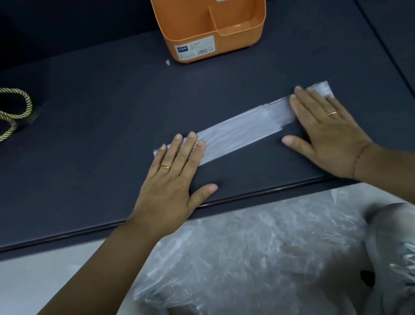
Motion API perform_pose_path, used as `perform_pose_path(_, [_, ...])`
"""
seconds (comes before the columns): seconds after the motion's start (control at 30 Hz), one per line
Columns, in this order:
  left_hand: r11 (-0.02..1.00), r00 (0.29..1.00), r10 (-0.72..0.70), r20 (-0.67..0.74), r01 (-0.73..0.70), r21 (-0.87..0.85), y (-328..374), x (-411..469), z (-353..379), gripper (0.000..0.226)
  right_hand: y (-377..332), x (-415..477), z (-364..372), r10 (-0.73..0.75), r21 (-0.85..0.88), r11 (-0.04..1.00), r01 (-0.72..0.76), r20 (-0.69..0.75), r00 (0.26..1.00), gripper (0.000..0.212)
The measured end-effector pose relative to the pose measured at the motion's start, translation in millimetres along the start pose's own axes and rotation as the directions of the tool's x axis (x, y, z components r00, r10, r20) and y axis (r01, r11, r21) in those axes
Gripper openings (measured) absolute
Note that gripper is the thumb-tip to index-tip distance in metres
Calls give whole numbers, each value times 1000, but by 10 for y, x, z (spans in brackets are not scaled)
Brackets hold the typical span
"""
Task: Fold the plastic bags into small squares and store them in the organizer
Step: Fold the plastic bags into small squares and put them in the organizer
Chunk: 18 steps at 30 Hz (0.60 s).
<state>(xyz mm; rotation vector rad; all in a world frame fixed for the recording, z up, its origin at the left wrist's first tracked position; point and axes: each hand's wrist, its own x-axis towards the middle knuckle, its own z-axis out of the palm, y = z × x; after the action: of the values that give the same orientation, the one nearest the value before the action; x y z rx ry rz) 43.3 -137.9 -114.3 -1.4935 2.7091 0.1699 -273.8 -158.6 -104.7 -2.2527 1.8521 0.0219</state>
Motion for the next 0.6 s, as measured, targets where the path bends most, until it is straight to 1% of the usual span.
perform_pose_path(0.07, [1000,1000,8,12,-8,3,-17,7,-13,78,197,69,-80,39,93,995,-32,-70,997,81])
perform_pose_path(0.13, [1000,1000,11,14,-11,10,-25,10,-18,78,377,164,-188,102,185,980,-73,-152,983,60])
perform_pose_path(0.17, [1000,1000,12,15,-12,14,-25,11,-20,78,440,221,-241,134,209,973,-98,-167,977,52])
perform_pose_path(0.27, [1000,1000,20,24,-21,20,-29,11,-18,77,542,381,-370,180,255,955,-149,-105,978,40])
perform_pose_path(0.43, [1000,999,18,27,-18,18,-42,10,-17,77,563,497,-426,130,389,914,-113,-17,991,12])
perform_pose_path(0.5, [1000,1000,19,25,-19,17,-43,7,-16,76,549,497,-425,127,412,904,-115,-2,992,11])
perform_pose_path(0.6, [1000,999,22,28,-22,10,-42,7,-20,76,515,463,-432,151,427,895,-125,-27,988,11])
